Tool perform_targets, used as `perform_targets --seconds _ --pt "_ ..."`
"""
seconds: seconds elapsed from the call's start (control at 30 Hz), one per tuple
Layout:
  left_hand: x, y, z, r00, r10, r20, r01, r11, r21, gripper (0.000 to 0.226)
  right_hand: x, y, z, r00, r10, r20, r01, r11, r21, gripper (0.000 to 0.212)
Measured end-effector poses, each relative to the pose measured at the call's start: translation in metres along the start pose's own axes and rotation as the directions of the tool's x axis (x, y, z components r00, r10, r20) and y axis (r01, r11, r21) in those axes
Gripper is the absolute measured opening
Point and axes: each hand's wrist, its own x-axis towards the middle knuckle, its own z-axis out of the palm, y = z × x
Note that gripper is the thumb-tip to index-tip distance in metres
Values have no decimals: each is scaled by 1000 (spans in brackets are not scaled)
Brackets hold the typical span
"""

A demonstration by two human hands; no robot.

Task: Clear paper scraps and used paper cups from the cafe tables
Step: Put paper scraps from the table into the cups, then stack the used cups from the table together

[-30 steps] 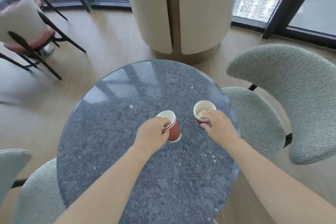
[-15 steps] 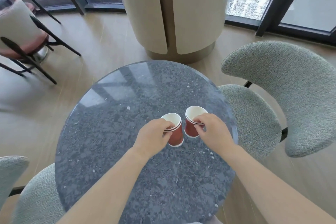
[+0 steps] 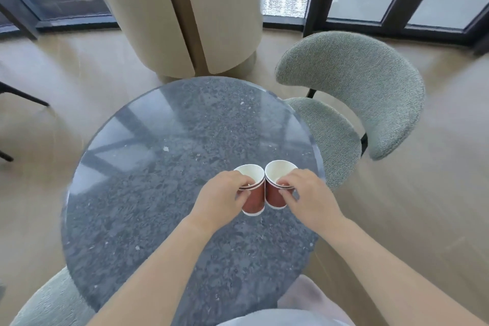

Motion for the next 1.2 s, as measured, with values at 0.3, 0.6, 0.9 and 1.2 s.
perform_targets --seconds 0.3,0.6,0.9,1.2 --pt "-61 2 -12 943 325 66 -328 944 35 23 -100 -61 10 966 128 -223 -142 989 -45 16" --pt "-104 59 13 788 582 203 -594 805 -2 33 -217 -87 2 819 384 -426 -433 901 -20 20" --pt "-139 143 44 555 792 254 -812 583 -44 34 -318 -90 -12 586 510 -630 -585 804 106 21" --pt "-215 214 75 384 876 291 -891 434 -132 31 -432 -116 -23 418 563 -713 -692 706 153 19"
